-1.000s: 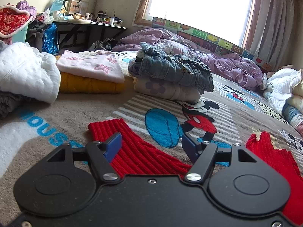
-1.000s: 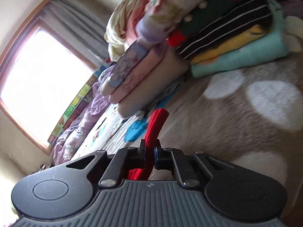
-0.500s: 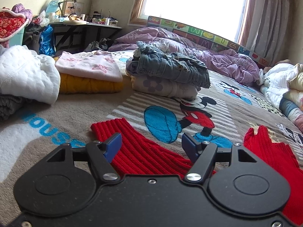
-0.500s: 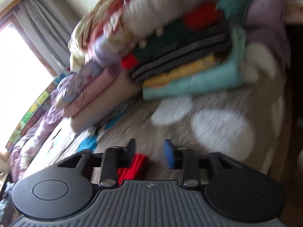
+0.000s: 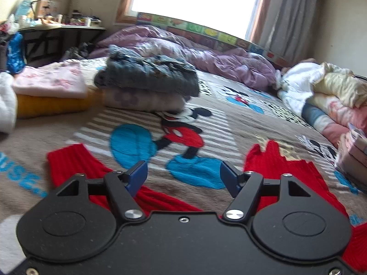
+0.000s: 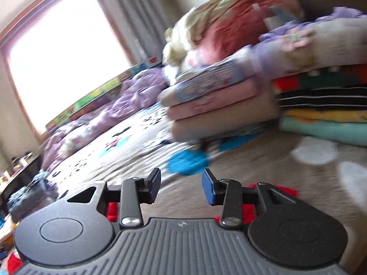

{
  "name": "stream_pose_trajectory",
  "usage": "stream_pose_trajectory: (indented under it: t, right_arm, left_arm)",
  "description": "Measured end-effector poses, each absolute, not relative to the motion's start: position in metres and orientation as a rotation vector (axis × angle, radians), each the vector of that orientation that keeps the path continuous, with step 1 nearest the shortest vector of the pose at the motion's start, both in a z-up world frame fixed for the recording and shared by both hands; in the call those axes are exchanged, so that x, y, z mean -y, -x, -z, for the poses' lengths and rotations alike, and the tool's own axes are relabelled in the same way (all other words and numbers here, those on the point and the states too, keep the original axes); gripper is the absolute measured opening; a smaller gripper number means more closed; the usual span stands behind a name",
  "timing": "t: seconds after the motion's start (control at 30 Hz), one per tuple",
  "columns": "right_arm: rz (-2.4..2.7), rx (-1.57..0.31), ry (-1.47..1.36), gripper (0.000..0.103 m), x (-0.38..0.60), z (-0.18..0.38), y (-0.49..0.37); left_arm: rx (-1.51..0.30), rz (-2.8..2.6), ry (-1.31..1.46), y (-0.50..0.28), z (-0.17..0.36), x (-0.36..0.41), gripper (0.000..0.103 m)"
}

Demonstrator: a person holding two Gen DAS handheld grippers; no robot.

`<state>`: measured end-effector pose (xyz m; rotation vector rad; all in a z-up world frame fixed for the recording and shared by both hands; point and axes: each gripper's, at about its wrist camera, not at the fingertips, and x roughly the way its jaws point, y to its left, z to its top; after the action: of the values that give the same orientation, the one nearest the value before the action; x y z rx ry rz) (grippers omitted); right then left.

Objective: Fold clothes

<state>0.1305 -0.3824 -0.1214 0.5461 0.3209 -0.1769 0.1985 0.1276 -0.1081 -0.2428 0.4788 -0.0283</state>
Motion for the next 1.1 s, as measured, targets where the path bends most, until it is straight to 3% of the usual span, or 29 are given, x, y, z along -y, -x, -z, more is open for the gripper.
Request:
stream_pose_trajectory:
  t: [0.43,0.53,1.1]
  right_arm:
    - [-0.066,-0.445,-0.410,0.048,0.301,0.122,-0.215]
    - [-0.087,-0.429,-0.399,0.053,0.299,0.118,-0.233]
    - [-0.234,-0.573,-0.349,0.055,0.285,0.140,-0.305]
  left_arm:
    - [-0.600,0.202,0.219,-0.273,0.114,-0.094,0.069]
    - [-0.643,0.246,0.232,-0.296,0.116,-0.090,0.069]
    - [-0.762,0.403,0.192,-0.380,0.134,-0.057,0.068]
